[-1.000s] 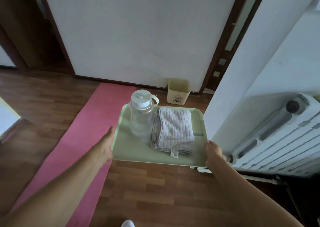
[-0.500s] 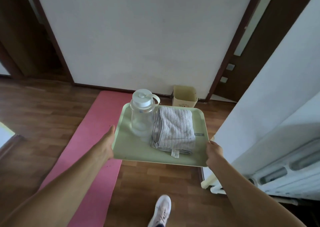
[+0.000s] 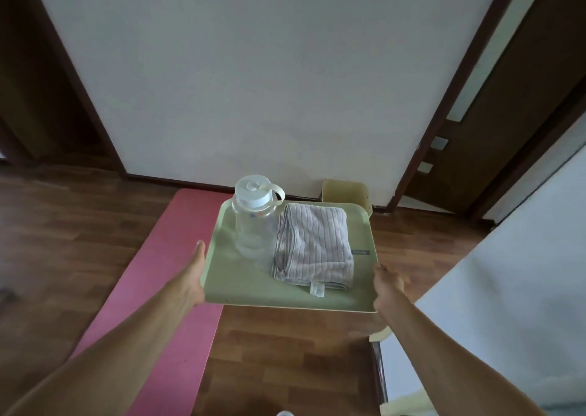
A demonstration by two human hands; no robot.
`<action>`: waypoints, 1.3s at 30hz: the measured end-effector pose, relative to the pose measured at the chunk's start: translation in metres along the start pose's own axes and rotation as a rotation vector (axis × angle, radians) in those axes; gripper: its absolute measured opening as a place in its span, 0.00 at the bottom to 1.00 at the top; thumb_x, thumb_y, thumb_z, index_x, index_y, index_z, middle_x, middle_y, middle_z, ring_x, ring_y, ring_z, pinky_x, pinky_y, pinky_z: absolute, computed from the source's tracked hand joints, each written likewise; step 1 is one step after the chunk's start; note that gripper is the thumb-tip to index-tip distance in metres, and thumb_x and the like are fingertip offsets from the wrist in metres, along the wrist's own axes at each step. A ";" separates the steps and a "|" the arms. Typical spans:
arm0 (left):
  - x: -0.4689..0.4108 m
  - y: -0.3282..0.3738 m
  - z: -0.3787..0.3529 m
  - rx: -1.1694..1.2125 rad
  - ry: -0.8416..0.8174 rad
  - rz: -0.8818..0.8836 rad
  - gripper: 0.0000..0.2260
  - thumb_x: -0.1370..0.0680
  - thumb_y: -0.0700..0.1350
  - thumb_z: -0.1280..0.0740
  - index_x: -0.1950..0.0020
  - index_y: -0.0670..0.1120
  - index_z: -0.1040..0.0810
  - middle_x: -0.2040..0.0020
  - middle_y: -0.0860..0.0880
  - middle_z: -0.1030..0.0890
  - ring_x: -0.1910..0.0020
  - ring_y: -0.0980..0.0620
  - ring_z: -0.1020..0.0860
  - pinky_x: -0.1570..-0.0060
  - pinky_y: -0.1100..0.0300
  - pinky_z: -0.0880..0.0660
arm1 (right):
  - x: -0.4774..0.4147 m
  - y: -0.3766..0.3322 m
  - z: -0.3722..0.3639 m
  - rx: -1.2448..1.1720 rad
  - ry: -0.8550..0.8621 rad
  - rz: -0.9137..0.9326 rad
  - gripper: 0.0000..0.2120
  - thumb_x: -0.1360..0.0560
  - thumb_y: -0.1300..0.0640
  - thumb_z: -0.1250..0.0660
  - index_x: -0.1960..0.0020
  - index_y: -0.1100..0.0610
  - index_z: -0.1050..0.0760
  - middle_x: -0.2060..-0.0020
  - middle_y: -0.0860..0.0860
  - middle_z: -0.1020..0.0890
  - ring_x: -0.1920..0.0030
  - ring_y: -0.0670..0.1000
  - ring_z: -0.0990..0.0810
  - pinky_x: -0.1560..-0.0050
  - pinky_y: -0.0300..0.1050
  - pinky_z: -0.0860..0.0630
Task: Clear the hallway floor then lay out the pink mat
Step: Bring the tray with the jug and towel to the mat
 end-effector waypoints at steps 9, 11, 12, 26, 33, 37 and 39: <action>-0.061 0.072 -0.059 -0.046 0.056 -0.007 0.30 0.24 0.69 0.53 0.56 0.44 0.27 0.72 0.41 0.18 0.74 0.40 0.19 0.79 0.46 0.24 | -0.088 -0.062 -0.042 -0.010 -0.021 -0.009 0.09 0.21 0.54 0.40 0.52 0.54 0.22 0.59 0.50 0.19 0.60 0.53 0.21 0.57 0.45 0.24; -0.075 0.087 -0.069 -0.062 0.062 -0.006 0.30 0.24 0.69 0.53 0.57 0.44 0.28 0.72 0.41 0.18 0.73 0.41 0.18 0.77 0.47 0.23 | -0.104 -0.074 -0.051 -0.025 -0.025 -0.011 0.08 0.21 0.54 0.40 0.53 0.52 0.23 0.60 0.49 0.20 0.61 0.52 0.21 0.58 0.45 0.25; -0.082 0.093 -0.073 -0.071 0.069 -0.006 0.30 0.24 0.69 0.53 0.56 0.44 0.27 0.71 0.40 0.17 0.72 0.42 0.18 0.75 0.48 0.22 | -0.110 -0.079 -0.056 -0.027 -0.023 -0.011 0.08 0.21 0.54 0.40 0.53 0.52 0.23 0.61 0.48 0.20 0.60 0.52 0.22 0.57 0.45 0.26; -0.208 0.223 -0.117 -0.059 -0.034 0.046 0.33 0.24 0.69 0.57 0.54 0.45 0.23 0.66 0.42 0.16 0.64 0.43 0.18 0.68 0.48 0.22 | -0.223 -0.157 -0.174 -0.011 -0.014 -0.038 0.08 0.22 0.55 0.39 0.52 0.53 0.21 0.59 0.49 0.20 0.57 0.53 0.21 0.49 0.51 0.22; -0.274 0.291 -0.122 -0.050 -0.067 0.058 0.33 0.24 0.69 0.58 0.53 0.47 0.22 0.64 0.43 0.15 0.58 0.44 0.19 0.65 0.48 0.23 | -0.263 -0.193 -0.245 -0.013 0.003 -0.076 0.07 0.21 0.54 0.39 0.48 0.51 0.22 0.53 0.50 0.20 0.51 0.53 0.22 0.42 0.53 0.24; -0.308 0.317 -0.122 -0.020 -0.090 0.083 0.33 0.24 0.69 0.58 0.53 0.48 0.22 0.65 0.44 0.15 0.58 0.43 0.19 0.63 0.47 0.23 | -0.284 -0.205 -0.276 -0.005 0.021 -0.091 0.07 0.21 0.54 0.40 0.52 0.50 0.23 0.59 0.48 0.22 0.56 0.51 0.24 0.48 0.48 0.25; -0.325 0.326 -0.122 -0.002 -0.119 0.083 0.34 0.24 0.69 0.59 0.52 0.48 0.21 0.63 0.44 0.15 0.57 0.43 0.20 0.62 0.46 0.23 | -0.293 -0.210 -0.290 0.002 0.026 -0.096 0.08 0.21 0.54 0.40 0.56 0.49 0.23 0.60 0.47 0.23 0.60 0.49 0.24 0.52 0.45 0.26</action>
Point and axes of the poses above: each hand's wrist, its own x-axis away from the middle knuckle, its own z-axis out of the back of the hand, y = z × x, the point moved 1 cm from there along -x, towards the middle knuckle
